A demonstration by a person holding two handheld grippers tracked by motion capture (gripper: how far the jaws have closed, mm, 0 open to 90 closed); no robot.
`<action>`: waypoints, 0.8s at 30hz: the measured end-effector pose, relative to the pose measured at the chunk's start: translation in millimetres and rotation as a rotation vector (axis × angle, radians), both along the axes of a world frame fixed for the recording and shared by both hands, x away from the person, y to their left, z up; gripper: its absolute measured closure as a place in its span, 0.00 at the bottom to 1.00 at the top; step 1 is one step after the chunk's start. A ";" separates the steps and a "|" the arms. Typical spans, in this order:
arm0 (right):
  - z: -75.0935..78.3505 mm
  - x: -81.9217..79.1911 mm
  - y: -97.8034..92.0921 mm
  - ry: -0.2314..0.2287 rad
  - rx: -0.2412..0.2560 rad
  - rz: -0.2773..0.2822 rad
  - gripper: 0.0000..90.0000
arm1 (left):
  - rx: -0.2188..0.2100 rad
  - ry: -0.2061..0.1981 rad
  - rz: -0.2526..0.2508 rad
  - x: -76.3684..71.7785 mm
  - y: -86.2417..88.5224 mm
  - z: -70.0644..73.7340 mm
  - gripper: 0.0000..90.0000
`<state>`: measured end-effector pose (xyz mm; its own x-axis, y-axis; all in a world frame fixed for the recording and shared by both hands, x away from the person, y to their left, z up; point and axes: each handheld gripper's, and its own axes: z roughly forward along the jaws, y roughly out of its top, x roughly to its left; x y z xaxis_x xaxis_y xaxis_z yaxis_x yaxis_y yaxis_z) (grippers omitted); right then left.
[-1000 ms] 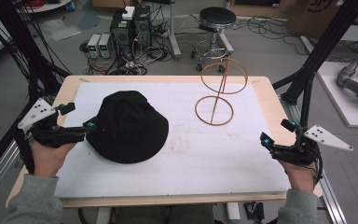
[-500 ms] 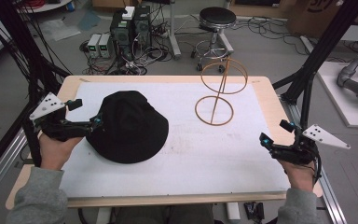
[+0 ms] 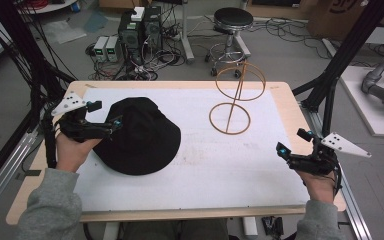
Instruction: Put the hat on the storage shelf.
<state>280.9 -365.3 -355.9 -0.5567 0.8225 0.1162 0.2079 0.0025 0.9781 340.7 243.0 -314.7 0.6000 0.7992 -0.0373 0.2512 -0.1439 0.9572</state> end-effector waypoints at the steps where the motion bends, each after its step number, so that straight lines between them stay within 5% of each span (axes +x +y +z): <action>1: 0.1 -0.1 -0.2 0.001 -0.001 -0.001 0.01 | 0.000 0.000 0.000 0.0 0.0 0.0 0.09; 19: -1.4 -0.5 -4.9 0.004 0.018 0.001 0.01 | 0.067 0.068 -0.012 46.4 -24.5 -11.1 0.14; 24: -1.6 -0.6 -5.1 0.003 0.018 0.002 0.01 | 0.055 0.056 -0.086 51.9 -25.3 -16.9 0.22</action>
